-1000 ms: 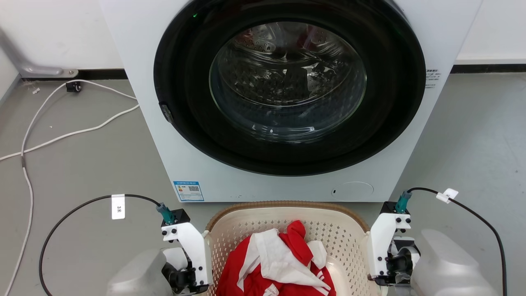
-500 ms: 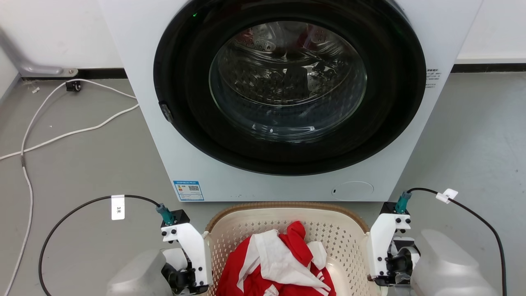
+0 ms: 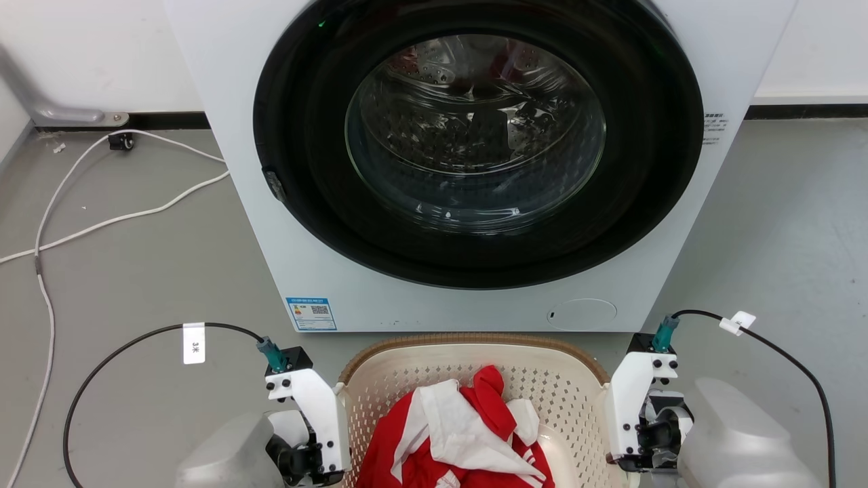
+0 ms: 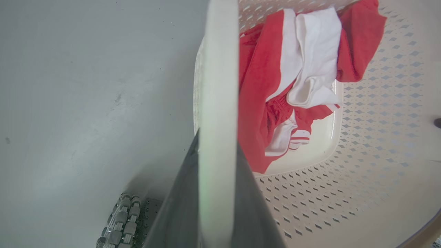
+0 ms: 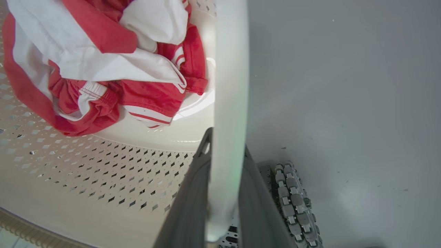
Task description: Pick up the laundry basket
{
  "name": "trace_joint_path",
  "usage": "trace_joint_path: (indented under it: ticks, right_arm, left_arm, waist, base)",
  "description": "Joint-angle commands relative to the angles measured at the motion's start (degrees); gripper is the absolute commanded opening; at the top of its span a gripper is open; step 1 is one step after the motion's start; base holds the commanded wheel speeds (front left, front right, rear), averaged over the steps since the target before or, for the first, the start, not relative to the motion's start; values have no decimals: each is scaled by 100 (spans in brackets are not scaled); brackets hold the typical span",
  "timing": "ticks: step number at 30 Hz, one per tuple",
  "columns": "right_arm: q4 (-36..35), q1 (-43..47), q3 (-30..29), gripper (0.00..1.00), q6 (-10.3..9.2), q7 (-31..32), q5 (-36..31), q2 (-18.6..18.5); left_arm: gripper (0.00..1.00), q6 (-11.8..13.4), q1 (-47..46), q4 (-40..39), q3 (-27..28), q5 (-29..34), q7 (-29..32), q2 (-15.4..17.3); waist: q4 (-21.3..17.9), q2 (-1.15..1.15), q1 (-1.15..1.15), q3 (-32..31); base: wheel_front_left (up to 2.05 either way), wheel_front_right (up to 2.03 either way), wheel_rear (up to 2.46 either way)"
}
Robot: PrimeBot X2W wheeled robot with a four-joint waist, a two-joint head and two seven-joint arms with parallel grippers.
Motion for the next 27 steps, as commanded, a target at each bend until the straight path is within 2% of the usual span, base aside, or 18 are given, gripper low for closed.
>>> trace_joint_path:
  ticks: [1,27]
  right_arm:
    - [-47,-16,-6,0,77,7,61,124]
    - [-47,17,-87,0,78,43,-43,128]
  left_arm:
    - [0,-72,-10,-69,-4,-45,-12,-116]
    - [0,-73,52,-60,-105,-203,-63,-136]
  waist:
    - [-1,0,0,-2]
    - [14,0,0,-17]
  base:
    - [0,0,0]
    - [0,0,0]
